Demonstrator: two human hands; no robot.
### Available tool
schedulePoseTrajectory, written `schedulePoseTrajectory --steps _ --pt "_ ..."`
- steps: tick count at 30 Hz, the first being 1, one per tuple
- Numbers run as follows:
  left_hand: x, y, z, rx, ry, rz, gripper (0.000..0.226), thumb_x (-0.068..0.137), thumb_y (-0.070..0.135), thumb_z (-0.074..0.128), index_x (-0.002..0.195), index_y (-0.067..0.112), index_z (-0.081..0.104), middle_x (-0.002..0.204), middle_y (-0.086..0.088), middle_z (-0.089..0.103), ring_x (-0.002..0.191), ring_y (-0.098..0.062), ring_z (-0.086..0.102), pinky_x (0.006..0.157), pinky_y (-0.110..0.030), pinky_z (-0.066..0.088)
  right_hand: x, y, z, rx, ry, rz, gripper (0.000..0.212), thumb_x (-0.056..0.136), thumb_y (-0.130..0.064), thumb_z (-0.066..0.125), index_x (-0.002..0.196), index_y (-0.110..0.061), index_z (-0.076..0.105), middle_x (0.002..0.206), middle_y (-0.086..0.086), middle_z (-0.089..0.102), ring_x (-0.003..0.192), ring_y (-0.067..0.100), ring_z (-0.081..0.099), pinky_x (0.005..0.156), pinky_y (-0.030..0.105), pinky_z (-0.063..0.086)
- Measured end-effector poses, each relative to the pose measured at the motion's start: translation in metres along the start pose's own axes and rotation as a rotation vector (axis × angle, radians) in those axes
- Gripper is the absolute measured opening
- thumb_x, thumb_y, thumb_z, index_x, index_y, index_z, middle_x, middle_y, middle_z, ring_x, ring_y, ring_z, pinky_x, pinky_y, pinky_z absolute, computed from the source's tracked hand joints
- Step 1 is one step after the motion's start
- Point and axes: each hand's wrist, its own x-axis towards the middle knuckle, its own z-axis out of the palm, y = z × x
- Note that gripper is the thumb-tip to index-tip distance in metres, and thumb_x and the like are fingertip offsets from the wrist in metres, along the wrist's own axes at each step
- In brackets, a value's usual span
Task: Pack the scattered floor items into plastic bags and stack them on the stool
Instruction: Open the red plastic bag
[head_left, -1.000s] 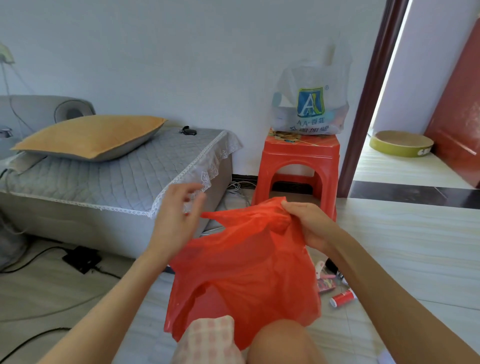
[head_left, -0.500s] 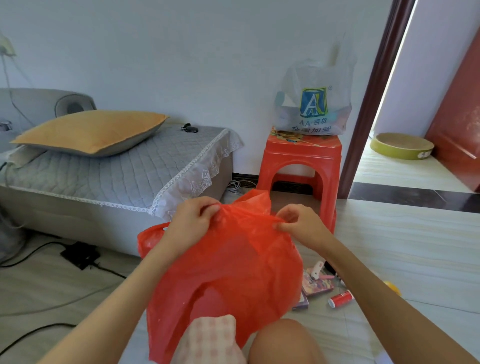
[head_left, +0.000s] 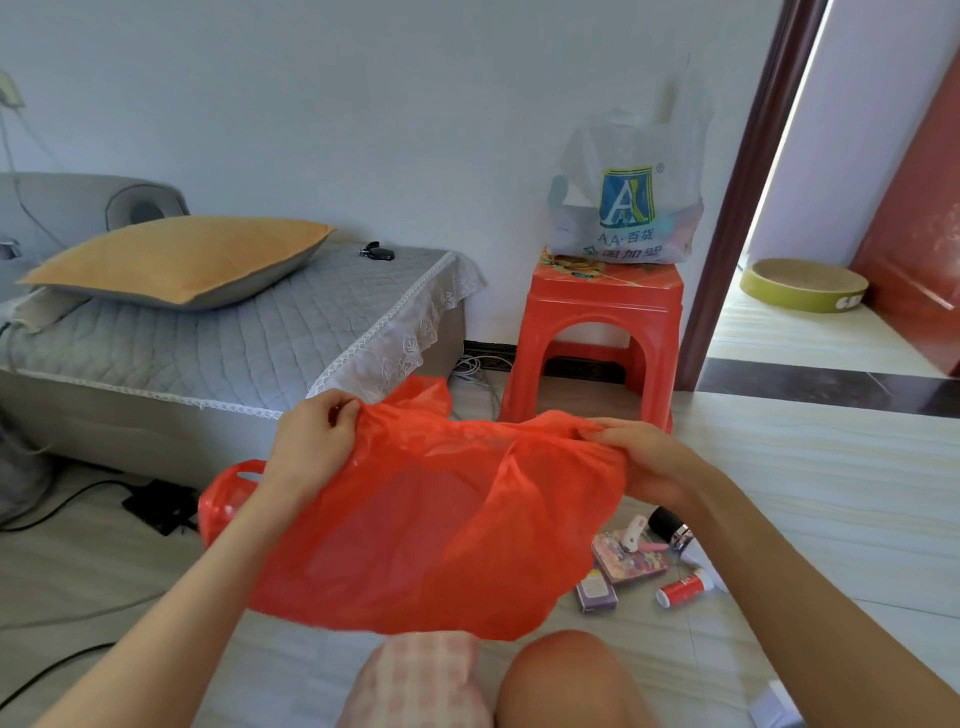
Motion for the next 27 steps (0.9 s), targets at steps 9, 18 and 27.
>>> schedulePoseTrajectory --steps 9,18,27 --pt "-0.001 -0.020 0.007 -0.429 -0.072 -0.375 0.017 0.091 0.013 0.050 0.093 0.010 0.067 0.092 -0.010 0.066 0.090 -0.022 0.058 0.088 -0.036 0.046 -0.014 -0.005 -0.010 0.005 -0.236 0.027 0.026 0.087 -0.018 0.050 0.080 -0.014 0.075 0.075 0.005 0.068 0.069 0.015 0.065 0.066 0.028 0.056" --pt "-0.020 0.008 0.019 0.193 0.081 0.583 0.037 0.085 0.039 0.046 0.120 0.027 0.052 0.116 -0.005 0.057 0.107 -0.024 0.051 0.093 -0.042 0.040 -0.008 -0.006 0.025 -0.013 -0.074 -0.108 0.019 0.092 -0.018 0.052 0.095 -0.006 0.065 0.074 0.001 0.069 0.063 0.008 0.064 0.061 0.019 0.054" --pt "-0.029 0.015 0.049 0.157 -0.145 0.875 0.017 0.087 0.025 0.041 0.102 0.024 0.050 0.094 -0.002 0.064 0.079 -0.022 0.062 0.063 -0.033 0.052 -0.010 -0.019 0.053 -0.103 -0.131 -0.227 0.016 0.082 0.005 0.058 0.093 -0.005 0.061 0.081 0.005 0.063 0.071 0.013 0.060 0.067 0.018 0.053"
